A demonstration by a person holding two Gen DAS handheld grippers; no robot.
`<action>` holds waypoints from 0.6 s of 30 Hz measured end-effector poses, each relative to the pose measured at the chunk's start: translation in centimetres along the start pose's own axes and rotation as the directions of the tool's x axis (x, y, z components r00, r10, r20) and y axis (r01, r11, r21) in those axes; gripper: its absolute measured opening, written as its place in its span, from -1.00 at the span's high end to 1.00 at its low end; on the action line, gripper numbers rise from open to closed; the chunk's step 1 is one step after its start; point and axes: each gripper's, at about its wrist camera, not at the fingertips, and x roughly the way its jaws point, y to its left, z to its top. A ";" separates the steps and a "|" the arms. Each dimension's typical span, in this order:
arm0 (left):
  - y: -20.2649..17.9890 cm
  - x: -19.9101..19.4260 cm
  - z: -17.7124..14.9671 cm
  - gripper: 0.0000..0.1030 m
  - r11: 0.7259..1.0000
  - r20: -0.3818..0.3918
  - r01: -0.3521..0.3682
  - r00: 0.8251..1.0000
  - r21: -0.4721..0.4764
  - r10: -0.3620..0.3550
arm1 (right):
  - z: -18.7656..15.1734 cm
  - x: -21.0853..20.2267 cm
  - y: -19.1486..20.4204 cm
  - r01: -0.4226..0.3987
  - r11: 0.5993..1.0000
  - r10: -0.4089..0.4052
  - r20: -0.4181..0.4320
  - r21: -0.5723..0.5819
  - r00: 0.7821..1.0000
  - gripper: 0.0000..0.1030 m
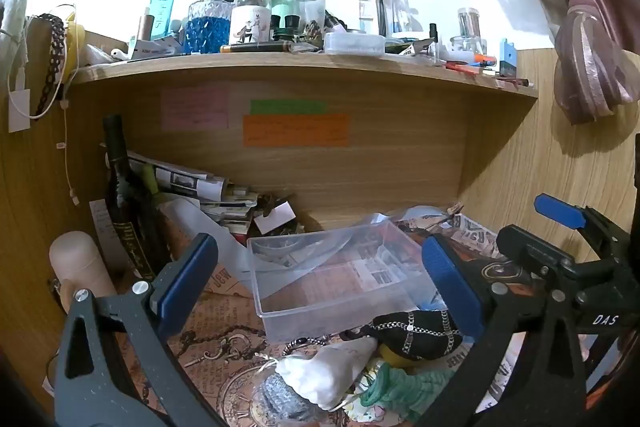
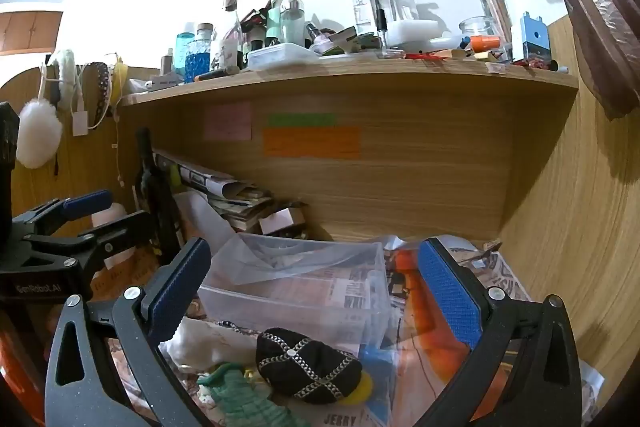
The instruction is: Organize soft objects
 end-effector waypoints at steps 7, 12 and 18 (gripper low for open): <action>-0.3 0.3 -0.1 -1.00 1.000 -0.008 0.007 1.000 0.003 -0.007 | -0.1 0.0 -0.1 -0.001 1.000 0.001 -0.004 0.004 1.000 -1.00; -0.4 0.2 0.4 -1.00 1.000 -0.003 0.008 1.000 0.003 -0.008 | 0.0 0.4 0.1 -0.004 1.000 0.004 -0.005 0.010 1.000 -1.00; -0.3 -0.1 0.0 -1.00 1.000 0.006 0.017 1.000 0.005 -0.017 | -0.2 0.2 -0.1 -0.005 1.000 0.005 -0.004 0.012 1.000 -1.00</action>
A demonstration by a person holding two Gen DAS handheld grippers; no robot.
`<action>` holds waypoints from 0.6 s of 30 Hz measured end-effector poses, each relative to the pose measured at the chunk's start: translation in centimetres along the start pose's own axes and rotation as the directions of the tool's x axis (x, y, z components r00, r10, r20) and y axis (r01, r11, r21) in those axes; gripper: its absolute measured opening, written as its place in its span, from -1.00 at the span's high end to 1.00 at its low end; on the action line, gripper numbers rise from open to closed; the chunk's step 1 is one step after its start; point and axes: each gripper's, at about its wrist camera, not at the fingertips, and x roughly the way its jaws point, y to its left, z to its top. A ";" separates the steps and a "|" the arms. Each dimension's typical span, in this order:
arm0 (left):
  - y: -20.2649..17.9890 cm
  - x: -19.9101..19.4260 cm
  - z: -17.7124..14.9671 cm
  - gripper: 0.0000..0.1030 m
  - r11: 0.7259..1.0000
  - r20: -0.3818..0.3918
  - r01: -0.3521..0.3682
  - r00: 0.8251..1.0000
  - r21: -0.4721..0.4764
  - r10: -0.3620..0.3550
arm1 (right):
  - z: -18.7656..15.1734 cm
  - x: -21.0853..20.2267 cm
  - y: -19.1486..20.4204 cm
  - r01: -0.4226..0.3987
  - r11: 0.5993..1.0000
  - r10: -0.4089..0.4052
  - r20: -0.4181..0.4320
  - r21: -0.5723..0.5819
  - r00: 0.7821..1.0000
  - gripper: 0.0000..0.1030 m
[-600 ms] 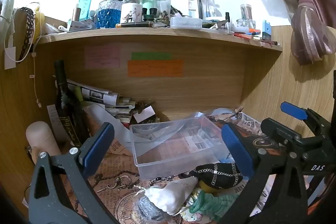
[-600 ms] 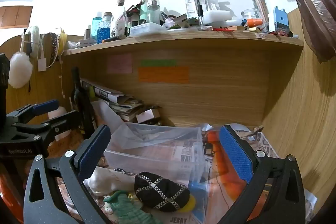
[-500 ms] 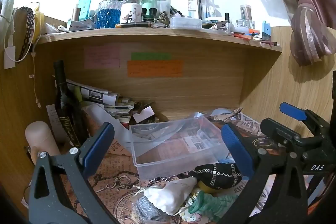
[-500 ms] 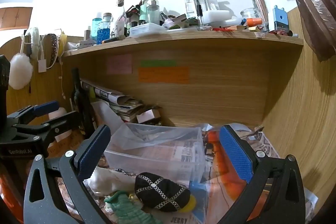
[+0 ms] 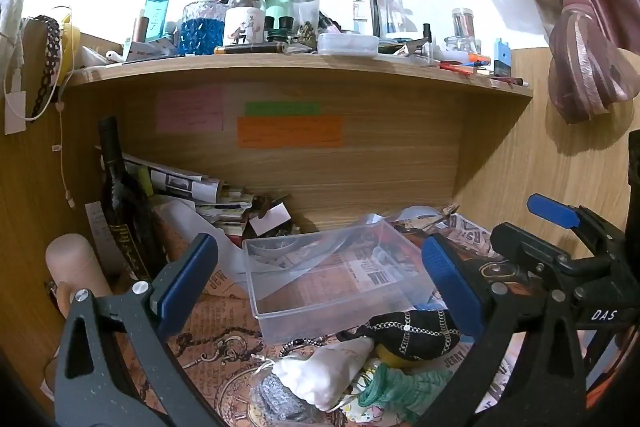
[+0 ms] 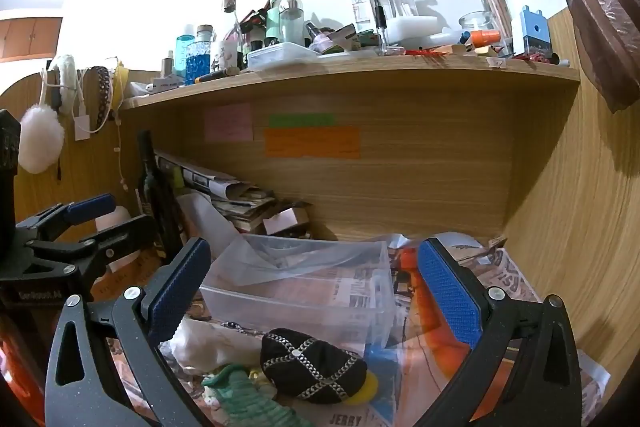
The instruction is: Organize soft objects
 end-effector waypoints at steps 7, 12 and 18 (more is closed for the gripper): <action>-0.1 0.0 0.0 -1.00 1.000 0.001 0.004 1.000 -0.004 -0.004 | 0.0 0.2 0.4 -0.001 1.000 0.001 -0.005 -0.003 1.000 -1.00; -0.2 0.0 -0.1 -1.00 1.000 -0.001 0.004 1.000 -0.003 -0.004 | -0.1 0.2 0.4 -0.002 1.000 0.002 -0.009 -0.004 1.000 -1.00; -0.2 0.2 -0.2 -1.00 1.000 -0.004 0.007 1.000 -0.004 -0.007 | -0.1 0.4 0.4 -0.003 1.000 0.003 -0.012 -0.002 1.000 -1.00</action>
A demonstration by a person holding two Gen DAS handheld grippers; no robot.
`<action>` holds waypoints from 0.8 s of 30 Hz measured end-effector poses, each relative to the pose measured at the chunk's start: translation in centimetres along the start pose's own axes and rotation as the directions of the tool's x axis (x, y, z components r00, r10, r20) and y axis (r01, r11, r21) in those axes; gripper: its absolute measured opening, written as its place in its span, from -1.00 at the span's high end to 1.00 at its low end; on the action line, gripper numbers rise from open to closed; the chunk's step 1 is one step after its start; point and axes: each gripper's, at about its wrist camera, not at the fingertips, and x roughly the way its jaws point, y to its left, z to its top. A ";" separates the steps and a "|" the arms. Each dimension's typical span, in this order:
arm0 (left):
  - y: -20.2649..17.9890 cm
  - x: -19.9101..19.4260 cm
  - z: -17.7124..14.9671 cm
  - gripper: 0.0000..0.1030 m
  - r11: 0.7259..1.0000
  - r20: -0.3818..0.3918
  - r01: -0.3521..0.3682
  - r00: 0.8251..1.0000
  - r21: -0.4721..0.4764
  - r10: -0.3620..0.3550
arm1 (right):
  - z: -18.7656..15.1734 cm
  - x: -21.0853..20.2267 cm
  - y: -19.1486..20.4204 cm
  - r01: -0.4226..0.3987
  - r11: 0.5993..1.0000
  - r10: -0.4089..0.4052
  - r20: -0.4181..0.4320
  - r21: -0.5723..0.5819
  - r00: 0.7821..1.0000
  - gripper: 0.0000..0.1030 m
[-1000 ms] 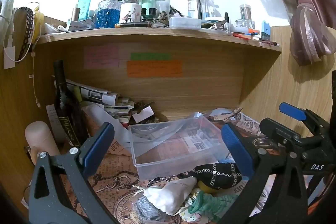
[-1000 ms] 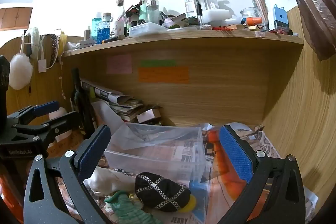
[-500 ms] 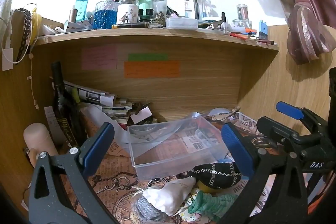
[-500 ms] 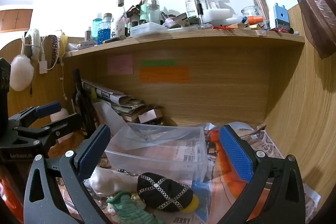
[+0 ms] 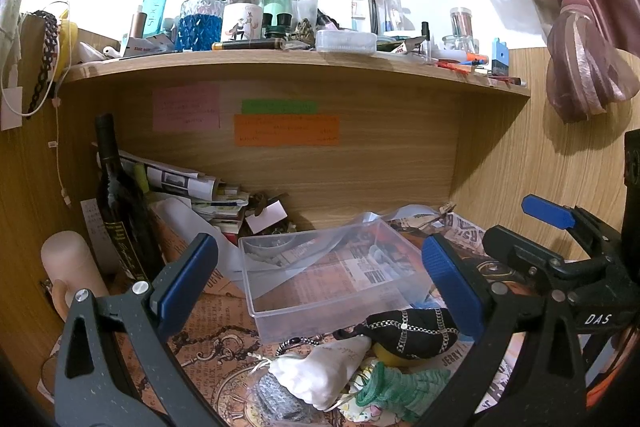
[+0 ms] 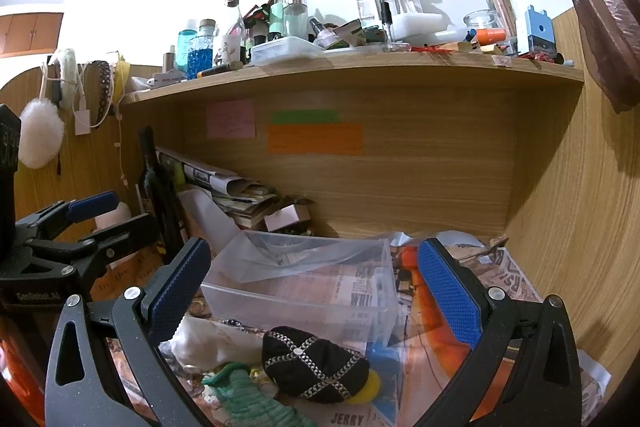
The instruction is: Organize soft objects
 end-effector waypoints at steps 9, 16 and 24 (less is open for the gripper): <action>0.1 0.1 0.0 -1.00 1.000 0.000 0.002 1.000 -0.003 -0.002 | -0.1 -0.1 -0.1 -0.001 1.000 0.001 0.003 0.002 1.000 -1.00; 0.2 0.0 0.0 -1.00 1.000 0.000 0.004 1.000 -0.001 -0.004 | -0.1 -0.1 -0.1 -0.001 1.000 0.001 0.004 0.002 1.000 -1.00; 0.3 0.0 0.0 -1.00 1.000 0.000 0.005 1.000 -0.003 -0.005 | 0.1 -0.3 0.1 -0.004 1.000 0.004 0.006 0.001 1.000 -1.00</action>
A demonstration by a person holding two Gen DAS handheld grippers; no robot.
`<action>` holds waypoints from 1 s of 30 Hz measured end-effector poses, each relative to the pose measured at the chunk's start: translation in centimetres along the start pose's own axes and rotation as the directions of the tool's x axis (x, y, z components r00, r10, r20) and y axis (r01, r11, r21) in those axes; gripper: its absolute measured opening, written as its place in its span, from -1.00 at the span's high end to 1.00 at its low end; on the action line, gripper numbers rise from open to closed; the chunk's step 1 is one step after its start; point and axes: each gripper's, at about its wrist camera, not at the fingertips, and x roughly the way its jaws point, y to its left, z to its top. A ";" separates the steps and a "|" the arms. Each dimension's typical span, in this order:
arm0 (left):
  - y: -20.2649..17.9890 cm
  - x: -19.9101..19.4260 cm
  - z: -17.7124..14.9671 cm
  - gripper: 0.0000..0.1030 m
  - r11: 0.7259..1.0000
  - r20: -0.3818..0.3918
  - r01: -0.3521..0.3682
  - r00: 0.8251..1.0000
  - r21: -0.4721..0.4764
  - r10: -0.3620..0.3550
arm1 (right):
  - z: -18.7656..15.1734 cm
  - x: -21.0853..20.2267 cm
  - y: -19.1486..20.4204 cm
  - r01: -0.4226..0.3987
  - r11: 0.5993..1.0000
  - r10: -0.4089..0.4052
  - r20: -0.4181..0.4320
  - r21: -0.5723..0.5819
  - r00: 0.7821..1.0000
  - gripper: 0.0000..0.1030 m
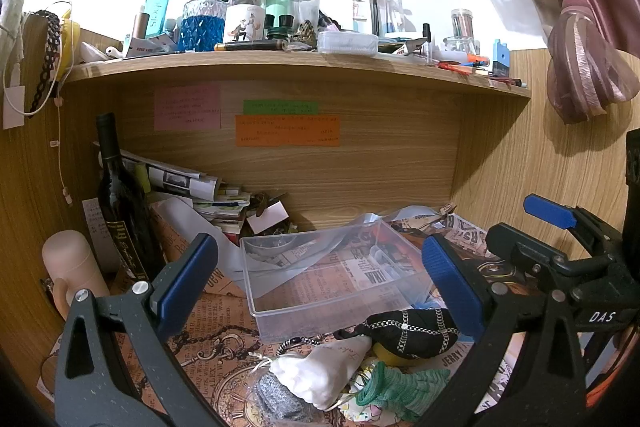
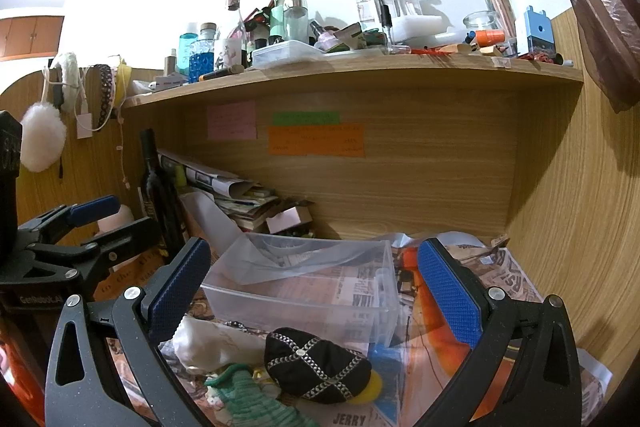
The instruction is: Organize soft objects
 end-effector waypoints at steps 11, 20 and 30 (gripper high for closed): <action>0.0 0.1 0.0 -1.00 1.000 0.002 -0.001 1.000 0.001 0.001 | 0.0 0.0 -0.1 -0.002 1.000 0.002 0.001 0.002 1.000 -1.00; 0.1 -0.1 0.1 -1.00 1.000 0.006 0.000 1.000 0.000 0.000 | 0.0 0.0 0.0 0.000 1.000 0.000 0.001 0.002 1.000 -1.00; 0.1 -0.2 0.2 -1.00 1.000 -0.002 -0.001 1.000 -0.005 0.001 | 0.0 0.1 0.1 -0.005 1.000 0.005 -0.003 0.008 1.000 -1.00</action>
